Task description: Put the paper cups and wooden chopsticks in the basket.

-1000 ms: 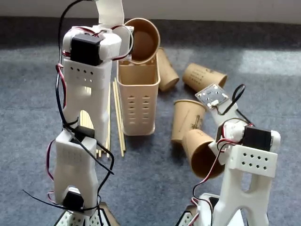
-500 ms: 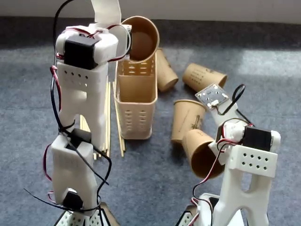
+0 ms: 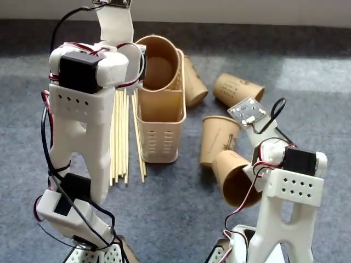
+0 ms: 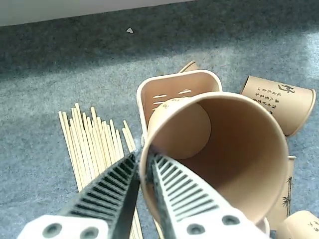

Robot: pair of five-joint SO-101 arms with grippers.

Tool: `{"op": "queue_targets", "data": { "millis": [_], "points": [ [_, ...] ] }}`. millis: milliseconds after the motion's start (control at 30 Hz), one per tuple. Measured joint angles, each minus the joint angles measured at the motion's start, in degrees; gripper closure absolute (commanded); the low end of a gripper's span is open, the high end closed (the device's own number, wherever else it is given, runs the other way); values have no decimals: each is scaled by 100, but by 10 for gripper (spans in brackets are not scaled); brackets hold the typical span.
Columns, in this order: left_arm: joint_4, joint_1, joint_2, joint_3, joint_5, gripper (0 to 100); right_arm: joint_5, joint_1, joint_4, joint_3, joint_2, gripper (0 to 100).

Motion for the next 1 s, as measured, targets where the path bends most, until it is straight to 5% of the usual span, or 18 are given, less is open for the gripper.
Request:
{"op": "queue_targets", "data": {
  "millis": [333,600,800,1000],
  "points": [
    [-536,0,914,35,0,977,0,0,0,0,0,994],
    [-448,-9,1090,35,9,615,0,0,0,0,0,994],
    [-343,-237,563,-615,-141,607,-44,0,0,-114,0,994],
    [-343,-1433,35,-1644,-202,607,-730,0,9,-1679,211,994]
  ]
}}
